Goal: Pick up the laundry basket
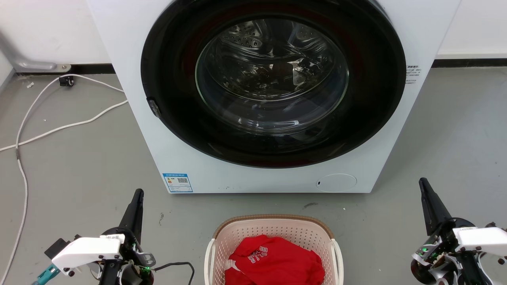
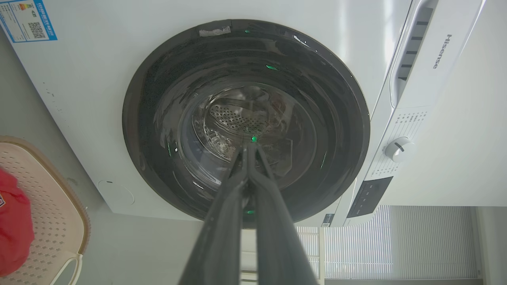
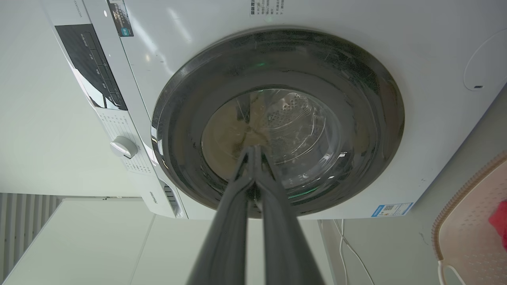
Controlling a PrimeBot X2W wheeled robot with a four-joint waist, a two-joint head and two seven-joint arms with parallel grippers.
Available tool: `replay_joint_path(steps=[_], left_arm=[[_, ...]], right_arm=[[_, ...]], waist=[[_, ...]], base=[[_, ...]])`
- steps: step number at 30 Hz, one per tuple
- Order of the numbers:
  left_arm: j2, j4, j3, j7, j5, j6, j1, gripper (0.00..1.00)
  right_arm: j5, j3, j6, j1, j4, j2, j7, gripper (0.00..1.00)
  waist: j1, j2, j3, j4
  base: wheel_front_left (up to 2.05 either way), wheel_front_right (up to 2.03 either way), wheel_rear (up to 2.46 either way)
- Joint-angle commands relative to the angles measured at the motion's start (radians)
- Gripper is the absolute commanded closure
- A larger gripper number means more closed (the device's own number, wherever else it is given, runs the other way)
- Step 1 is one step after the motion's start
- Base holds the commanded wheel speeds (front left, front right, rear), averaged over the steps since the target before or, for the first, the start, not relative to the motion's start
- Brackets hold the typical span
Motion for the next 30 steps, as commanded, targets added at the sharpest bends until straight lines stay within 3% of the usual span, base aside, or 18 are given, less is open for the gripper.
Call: replay_joint_path(steps=[1, 3, 4, 13, 19, 30], left_arm=[[0.0, 0.001, 0.003, 0.001, 0.004, -0.003, -0.01, 1.0], [0.0, 0.001, 0.003, 0.001, 0.004, -0.003, -0.01, 1.0], [0.0, 0.003, -0.001, 0.0, 0.0, 0.0, 0.002, 0.0], [-0.003, -0.012, -0.051, -0.038, 0.004, 0.001, 0.015, 0.0], [-0.002, -0.03, -0.075, -0.067, 0.076, 0.0, 0.016, 0.0], [-0.002, -0.087, -0.106, -0.115, 0.344, 0.003, 0.02, 0.0]], right_arm=[[-0.002, -0.001, 0.0, -0.012, 0.001, 0.004, 0.002, 1.0], [-0.002, -0.001, 0.0, -0.012, 0.001, 0.003, 0.002, 1.0], [0.0, 0.0, 0.0, 0.002, 0.002, 0.0, 0.0, 0.0], [-0.004, 0.024, 0.0, 0.023, -0.013, 0.001, -0.035, 0.0], [-0.059, 0.05, 0.0, 0.03, -0.023, -0.01, -0.067, 0.0], [-0.377, 0.046, 0.0, 0.042, -0.077, -0.013, -0.116, 0.0]], waist=[[0.0, 0.0, 0.0, 0.0], [0.0, 0.0, 0.0, 0.0], [0.0, 0.0, 0.0, 0.0], [0.0, 0.0, 0.001, 0.0], [0.0, 0.0, 0.0, 0.002], [0.0, 0.0, -0.001, 0.003]], base=[[0.0, 0.0, 0.0], [0.0, 0.0, 0.0], [0.0, 0.0, 0.0], [0.0, 0.0, 0.0], [0.0, 0.0, 0.0], [0.0, 0.0, 0.0]])
